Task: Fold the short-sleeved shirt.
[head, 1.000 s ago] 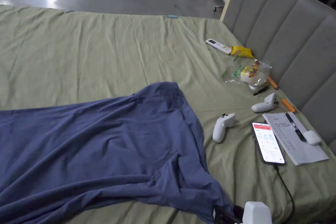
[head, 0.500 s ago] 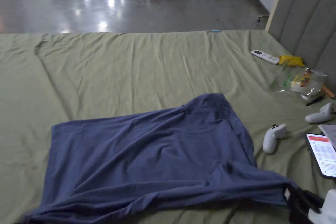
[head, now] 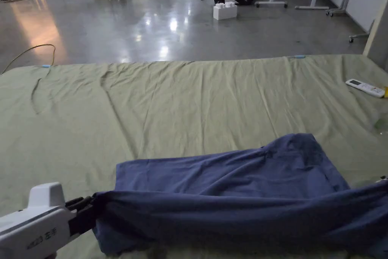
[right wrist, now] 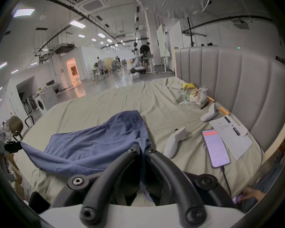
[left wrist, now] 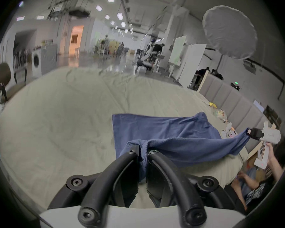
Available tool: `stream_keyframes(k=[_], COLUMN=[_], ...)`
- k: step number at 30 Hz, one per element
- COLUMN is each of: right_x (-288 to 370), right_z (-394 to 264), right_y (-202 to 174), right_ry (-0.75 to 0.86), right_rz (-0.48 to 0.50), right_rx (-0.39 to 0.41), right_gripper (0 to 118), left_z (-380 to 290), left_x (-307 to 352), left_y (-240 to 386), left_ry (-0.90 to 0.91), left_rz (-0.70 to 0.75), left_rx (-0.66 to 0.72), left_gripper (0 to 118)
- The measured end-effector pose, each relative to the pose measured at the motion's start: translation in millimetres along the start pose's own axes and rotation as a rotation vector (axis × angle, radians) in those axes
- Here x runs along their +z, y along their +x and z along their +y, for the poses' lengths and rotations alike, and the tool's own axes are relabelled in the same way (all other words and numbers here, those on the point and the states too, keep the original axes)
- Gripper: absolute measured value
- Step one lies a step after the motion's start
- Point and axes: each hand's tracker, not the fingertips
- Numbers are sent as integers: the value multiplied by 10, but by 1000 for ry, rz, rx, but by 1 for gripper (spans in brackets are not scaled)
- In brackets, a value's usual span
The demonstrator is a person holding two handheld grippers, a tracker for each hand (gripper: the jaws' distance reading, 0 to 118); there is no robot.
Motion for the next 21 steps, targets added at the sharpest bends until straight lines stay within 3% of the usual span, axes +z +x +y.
stream_keyframes(k=[4,7,8,9,11,12,16,18,21], right_x=[-811,-1244,-1350,-1411,-1425,-1363,-859,-385,418], right_z=[80,-7,-40,-68,-107,-107,39,127,170], right_y=[-106,-139,-143,-148,-101,-86,-50,-122,-248], right_ry=[-161,-238,-263,-271,-275,-258,-149,-16,166], right_rz=[-17,-28,-36,-43,-54,-56,-22,25,56], right_rx=[74,63,60,59,73,88,199,266,213], right_gripper=[5,5,9,21,69,71,70,70,70], left_z=[4,-62,-77,-85,-104,-91,35,77,76], left_x=[-736,-1045,-1106,-1120,-1032,-948,-352,94,881], left_y=[-140,-235,-267,-285,-312,-324,-295,-175,82], left_ry=[-167,-217,-226,-217,-172,-143,-73,25,215], left_rz=[74,89,100,121,142,127,85,102,109], left_rx=[-24,33,56,68,45,23,-56,-113,-182], left_gripper=[7,8,17,34,83,92,91,89,89])
